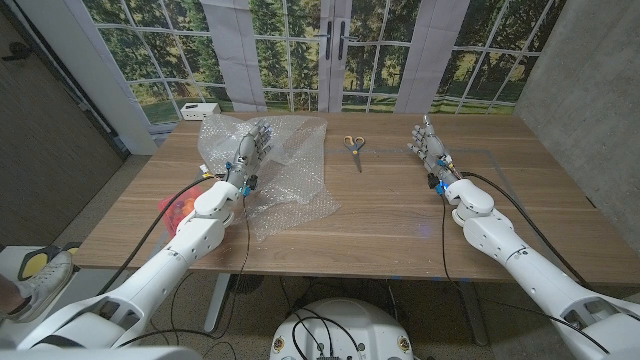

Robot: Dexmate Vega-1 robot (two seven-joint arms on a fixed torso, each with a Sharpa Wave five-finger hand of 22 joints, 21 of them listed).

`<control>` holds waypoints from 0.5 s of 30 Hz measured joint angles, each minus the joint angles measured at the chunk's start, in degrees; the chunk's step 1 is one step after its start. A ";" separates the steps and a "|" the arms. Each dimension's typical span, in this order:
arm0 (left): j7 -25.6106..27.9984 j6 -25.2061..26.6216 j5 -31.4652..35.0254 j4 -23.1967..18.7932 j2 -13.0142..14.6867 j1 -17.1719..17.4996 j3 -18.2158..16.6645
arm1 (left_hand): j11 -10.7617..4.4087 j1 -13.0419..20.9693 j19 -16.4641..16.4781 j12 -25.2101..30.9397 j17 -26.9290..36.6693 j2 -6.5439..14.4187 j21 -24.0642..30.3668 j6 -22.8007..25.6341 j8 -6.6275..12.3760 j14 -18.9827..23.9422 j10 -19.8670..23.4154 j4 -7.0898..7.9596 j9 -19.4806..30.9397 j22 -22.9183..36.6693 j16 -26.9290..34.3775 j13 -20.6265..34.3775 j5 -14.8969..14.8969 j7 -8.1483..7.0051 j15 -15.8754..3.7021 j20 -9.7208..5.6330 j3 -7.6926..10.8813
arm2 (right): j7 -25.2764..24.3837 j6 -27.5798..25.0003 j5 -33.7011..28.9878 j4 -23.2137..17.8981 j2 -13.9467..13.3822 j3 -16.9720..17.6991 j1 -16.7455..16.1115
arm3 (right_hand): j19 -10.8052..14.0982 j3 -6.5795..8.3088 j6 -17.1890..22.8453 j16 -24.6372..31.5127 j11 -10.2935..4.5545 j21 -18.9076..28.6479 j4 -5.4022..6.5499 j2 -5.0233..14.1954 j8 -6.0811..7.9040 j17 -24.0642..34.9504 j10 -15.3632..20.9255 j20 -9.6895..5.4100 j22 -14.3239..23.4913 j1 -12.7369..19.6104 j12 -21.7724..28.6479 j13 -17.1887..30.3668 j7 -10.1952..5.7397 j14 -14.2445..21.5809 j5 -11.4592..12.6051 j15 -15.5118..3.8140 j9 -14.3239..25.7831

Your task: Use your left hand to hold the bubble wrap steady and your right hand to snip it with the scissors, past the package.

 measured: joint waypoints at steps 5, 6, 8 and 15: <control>-0.61 -0.23 -0.11 0.84 -0.32 -0.45 0.15 | 0.00 -0.02 0.12 0.00 0.11 0.02 0.00 0.00 0.00 0.00 0.00 0.00 0.00 -0.01 0.00 0.00 0.00 0.00 0.00 0.12 0.00 | -0.01 -0.29 0.55 -0.07 0.12 0.16 -0.09 | 0.00 0.00 0.00 0.00 0.00 0.00 0.00 0.00 0.00 0.00 0.00 0.00 0.00 0.00 0.00 0.00 0.00 0.00 0.00 0.00 0.00; -0.71 -0.26 -0.15 0.96 -0.35 -0.52 0.16 | 0.00 -0.02 0.20 0.00 0.11 0.02 0.00 0.00 0.00 0.00 0.00 0.00 0.00 -0.01 0.00 0.00 0.00 0.00 0.00 0.20 0.00 | -0.01 -0.35 0.69 -0.08 0.14 0.17 -0.12 | 0.00 0.00 0.00 0.00 0.00 0.00 0.00 0.00 0.00 0.00 0.00 0.00 0.00 0.00 0.00 0.00 0.00 0.00 0.00 0.00 0.00; -0.77 -0.29 -0.21 1.02 -0.35 -0.53 0.16 | 0.00 -0.02 0.20 0.00 0.11 0.02 0.00 0.00 0.00 0.00 0.00 0.00 0.00 -0.01 0.00 0.00 0.00 0.00 0.00 0.20 0.00 | -0.01 -0.38 0.81 -0.16 0.16 0.20 -0.18 | 0.00 0.00 0.00 0.00 0.00 0.00 0.00 0.00 0.00 0.00 0.00 0.00 0.00 0.00 0.00 0.00 0.00 0.00 0.00 0.00 0.00; -0.85 -0.42 -0.42 0.72 -0.21 -0.19 0.11 | 0.01 -0.02 0.20 0.00 0.10 0.02 0.00 0.00 0.00 0.00 0.00 0.00 0.00 -0.01 0.00 -0.01 0.00 0.00 0.00 0.20 0.00 | -0.05 -0.70 1.08 -0.93 0.14 0.29 -0.66 | -0.01 0.00 0.43 0.00 0.30 0.00 0.00 0.00 0.22 -0.05 0.31 0.00 -0.01 0.00 0.23 -0.01 0.42 0.01 0.00 0.00 -0.01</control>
